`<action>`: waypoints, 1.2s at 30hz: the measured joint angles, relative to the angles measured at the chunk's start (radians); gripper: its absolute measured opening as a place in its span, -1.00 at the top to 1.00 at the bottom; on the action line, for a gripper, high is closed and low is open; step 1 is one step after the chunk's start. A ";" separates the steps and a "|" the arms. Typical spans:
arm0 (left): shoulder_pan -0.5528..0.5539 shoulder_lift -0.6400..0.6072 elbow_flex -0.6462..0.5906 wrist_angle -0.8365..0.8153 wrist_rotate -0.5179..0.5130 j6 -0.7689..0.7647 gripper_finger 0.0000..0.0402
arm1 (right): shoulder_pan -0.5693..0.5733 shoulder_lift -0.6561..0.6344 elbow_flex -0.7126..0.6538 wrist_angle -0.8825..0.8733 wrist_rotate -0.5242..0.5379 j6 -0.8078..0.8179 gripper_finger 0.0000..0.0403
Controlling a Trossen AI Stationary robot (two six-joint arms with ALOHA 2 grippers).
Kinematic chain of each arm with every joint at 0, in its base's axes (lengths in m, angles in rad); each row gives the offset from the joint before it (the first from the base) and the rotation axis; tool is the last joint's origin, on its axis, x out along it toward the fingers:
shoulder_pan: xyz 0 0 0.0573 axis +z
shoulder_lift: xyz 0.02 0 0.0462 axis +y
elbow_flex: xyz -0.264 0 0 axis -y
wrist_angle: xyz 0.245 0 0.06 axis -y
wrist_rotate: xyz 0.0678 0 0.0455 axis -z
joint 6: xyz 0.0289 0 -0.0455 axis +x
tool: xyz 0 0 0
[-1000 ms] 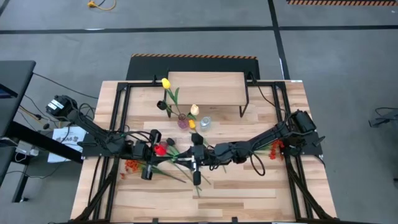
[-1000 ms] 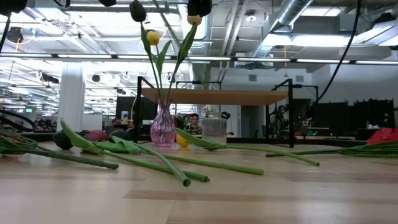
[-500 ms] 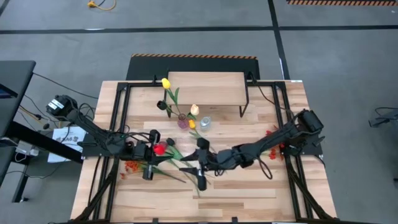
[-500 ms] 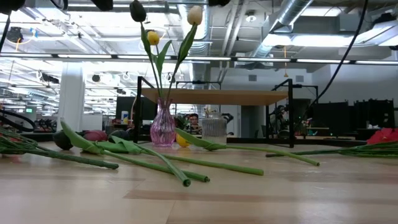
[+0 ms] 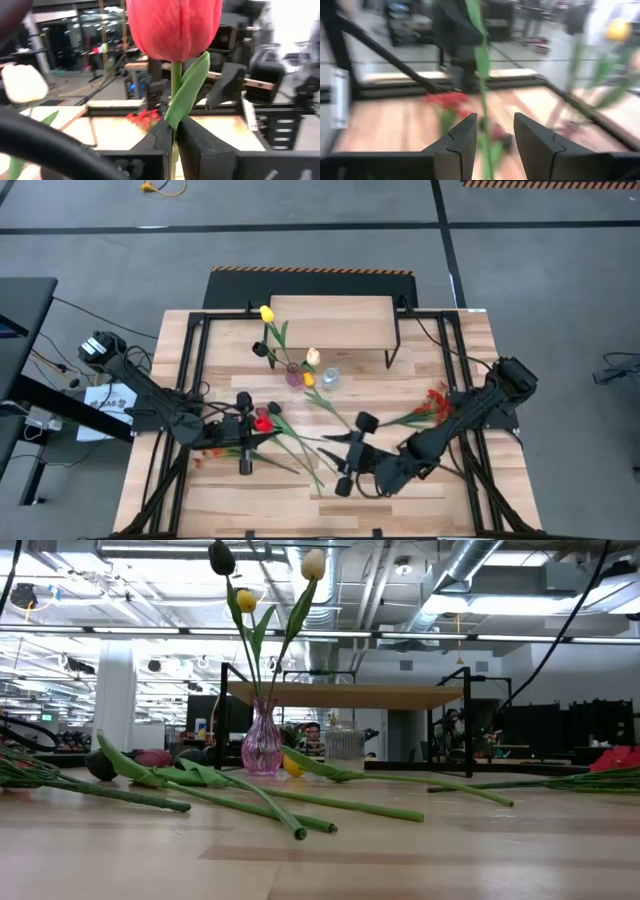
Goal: Pick and place flowers into a vace then onto a shelf
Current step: Put the red tulip into the violet vase
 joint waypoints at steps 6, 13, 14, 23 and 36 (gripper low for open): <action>0.000 0.000 0.164 -0.202 -0.019 -0.020 1.00 | 0.014 -0.001 0.000 -0.233 0.092 0.160 0.39; 0.058 0.015 0.555 -0.827 -0.055 -0.191 1.00 | -0.008 -0.001 0.000 -0.419 0.052 0.380 0.39; 0.070 0.015 0.599 -0.907 -0.055 -0.220 1.00 | -0.008 -0.001 0.000 -0.429 0.041 0.393 0.40; 0.250 0.012 0.798 -1.338 -0.099 -0.469 1.00 | -0.006 0.001 -0.015 -0.438 0.020 0.442 0.40; 0.517 0.052 0.799 -1.291 0.068 -0.406 1.00 | -0.008 0.001 -0.015 -0.441 0.020 0.441 0.40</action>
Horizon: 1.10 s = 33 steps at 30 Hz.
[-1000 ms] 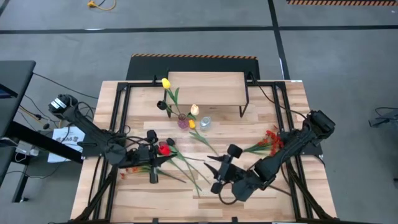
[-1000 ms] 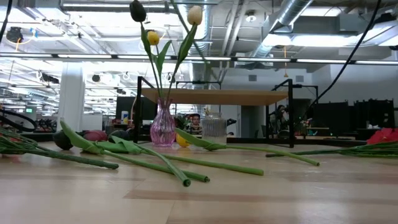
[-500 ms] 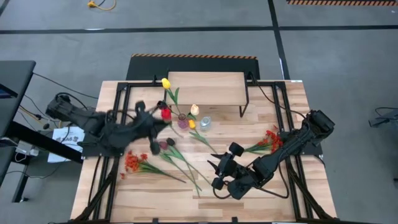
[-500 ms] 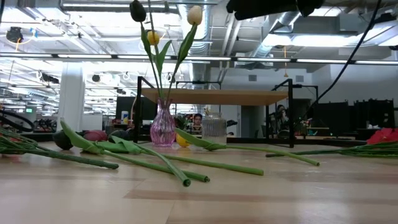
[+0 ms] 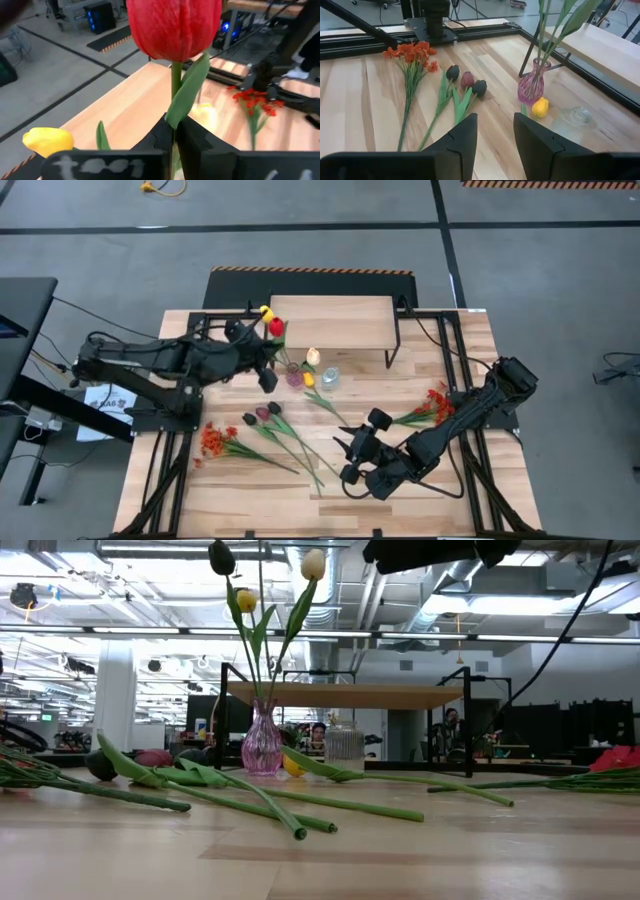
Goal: Pick and place flowers into a vace then onto a shelf
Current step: Put the red tulip into the violet vase
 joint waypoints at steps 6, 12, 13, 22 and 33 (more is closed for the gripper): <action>0.060 0.041 -0.001 -0.003 0.018 0.022 1.00 | 0.000 0.000 0.000 0.000 0.000 0.000 0.40; 0.072 0.053 0.000 0.003 0.012 0.031 1.00 | 0.001 0.000 0.000 -0.001 0.000 -0.001 0.40; 0.072 0.054 -0.001 -0.001 0.010 0.032 1.00 | 0.001 0.000 0.000 -0.001 0.000 -0.001 0.40; 0.071 0.055 -0.001 -0.011 0.011 0.032 1.00 | 0.001 0.000 0.000 0.000 0.000 -0.001 0.40; 0.071 0.055 -0.001 -0.011 0.063 0.034 0.81 | 0.001 0.000 0.000 0.000 -0.001 0.015 0.40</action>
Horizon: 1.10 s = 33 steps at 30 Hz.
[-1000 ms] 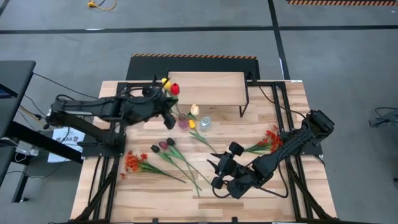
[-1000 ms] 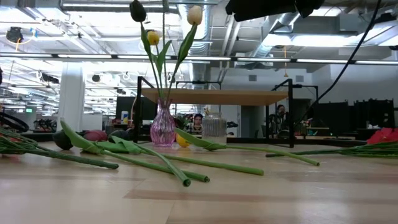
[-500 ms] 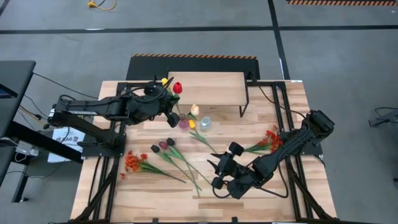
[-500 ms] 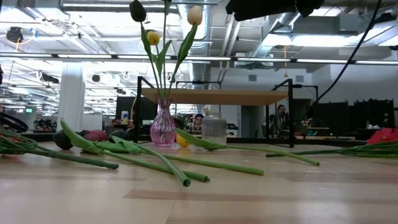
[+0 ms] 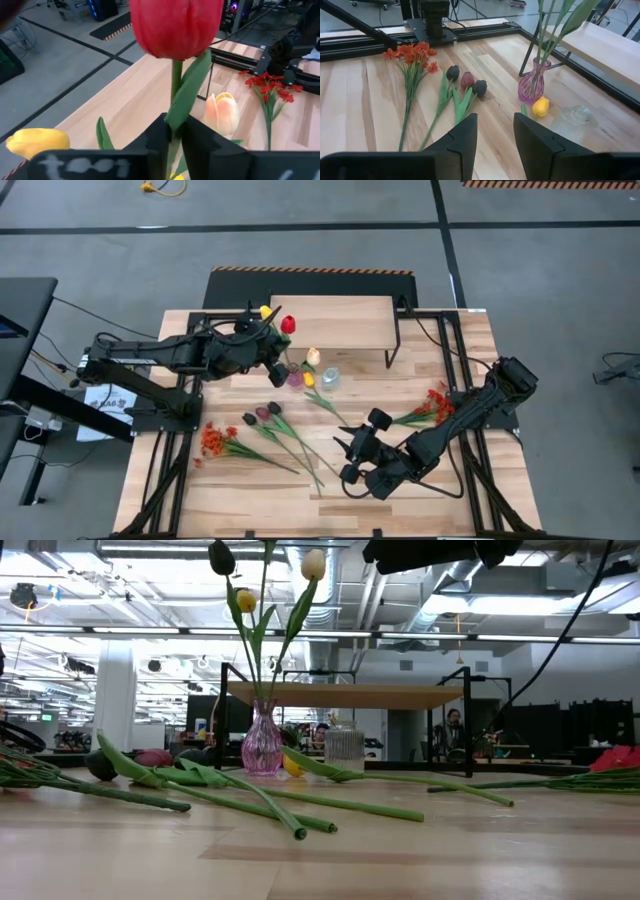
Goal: Pick and place flowers into a vace then onto a shelf
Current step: Put the red tulip into the violet vase, then put the bottom orange flowers into the violet vase
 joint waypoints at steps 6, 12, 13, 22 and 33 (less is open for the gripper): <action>0.000 0.000 0.000 -0.032 0.002 -0.017 0.55 | 0.000 0.000 0.000 0.000 0.000 0.002 0.40; 0.000 0.000 0.000 -0.098 0.032 -0.037 0.29 | 0.000 0.000 0.000 0.000 0.000 0.003 0.40; 0.000 0.000 0.000 -0.106 0.039 -0.037 0.25 | 0.000 0.000 0.000 0.000 0.000 0.003 0.40; -0.001 -0.001 0.068 -0.208 0.108 -0.055 0.07 | 0.000 0.000 0.000 0.000 0.000 0.003 0.40; -0.226 -0.012 0.240 -0.228 0.102 -0.072 0.07 | -0.006 0.016 0.001 0.015 -0.126 0.004 0.40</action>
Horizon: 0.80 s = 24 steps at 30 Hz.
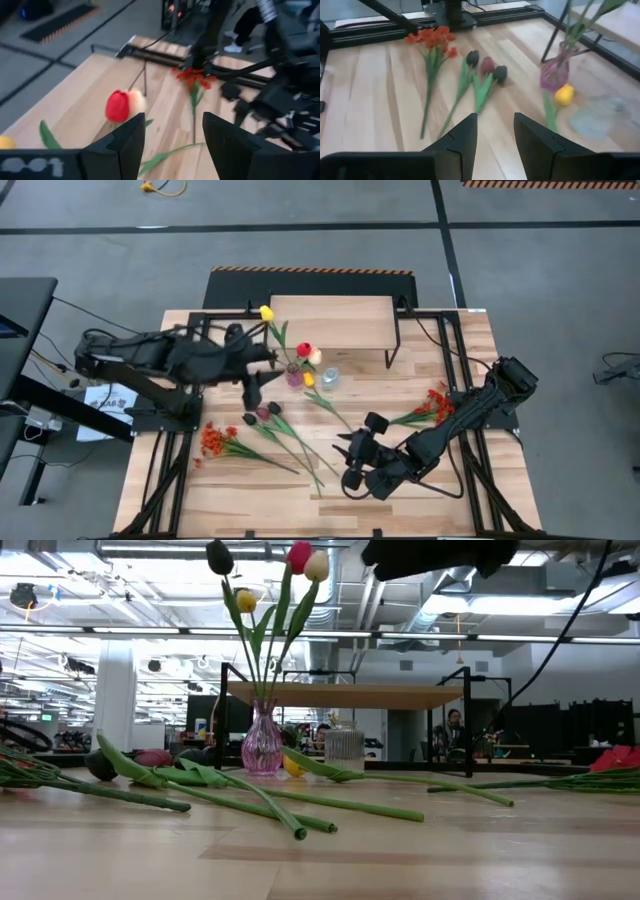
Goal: Pick and place flowers into a vace then onto a shelf
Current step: Put the bottom orange flowers into the violet vase
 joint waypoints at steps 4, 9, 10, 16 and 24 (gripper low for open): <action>-0.155 -0.001 -0.014 0.029 -0.157 0.006 0.07 | -0.003 0.053 0.000 0.053 0.007 -0.031 0.40; -0.298 -0.001 -0.130 0.181 -0.290 0.051 0.07 | -0.031 0.118 -0.001 0.126 0.011 -0.063 0.40; -0.317 -0.001 -0.159 0.221 -0.292 0.064 0.07 | -0.038 0.119 -0.001 0.123 0.012 -0.064 0.40; -0.402 -0.002 -0.362 0.497 -0.284 0.136 0.07 | -0.066 0.118 0.003 0.149 -0.001 -0.064 0.40; -0.489 -0.009 -0.613 0.910 -0.288 0.252 0.07 | -0.050 0.118 0.003 0.173 -0.004 -0.089 0.40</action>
